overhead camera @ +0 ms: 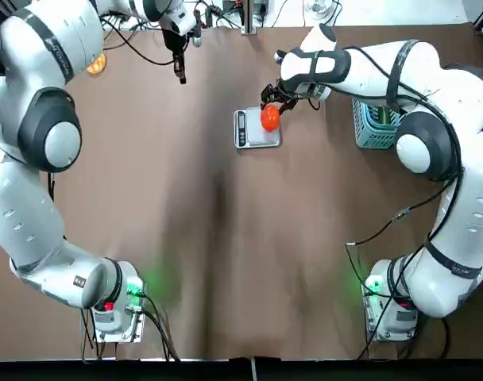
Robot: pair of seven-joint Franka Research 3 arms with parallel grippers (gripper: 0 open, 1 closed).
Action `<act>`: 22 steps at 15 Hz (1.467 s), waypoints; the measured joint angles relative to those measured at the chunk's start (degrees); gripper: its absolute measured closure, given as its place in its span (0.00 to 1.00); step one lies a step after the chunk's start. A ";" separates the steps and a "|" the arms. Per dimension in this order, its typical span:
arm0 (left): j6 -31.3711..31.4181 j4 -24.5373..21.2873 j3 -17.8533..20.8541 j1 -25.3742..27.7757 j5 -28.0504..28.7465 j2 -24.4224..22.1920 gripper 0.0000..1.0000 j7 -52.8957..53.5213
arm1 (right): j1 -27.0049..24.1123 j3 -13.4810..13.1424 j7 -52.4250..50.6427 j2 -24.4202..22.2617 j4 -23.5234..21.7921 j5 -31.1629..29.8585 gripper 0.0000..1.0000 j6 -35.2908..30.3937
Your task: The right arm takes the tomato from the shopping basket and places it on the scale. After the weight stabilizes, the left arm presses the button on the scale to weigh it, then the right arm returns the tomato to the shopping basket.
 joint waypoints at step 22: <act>14.96 0.08 -0.20 -3.58 0.00 5.13 0.99 -1.05 | -4.23 -16.38 3.78 -20.47 4.36 -33.19 0.00 -24.70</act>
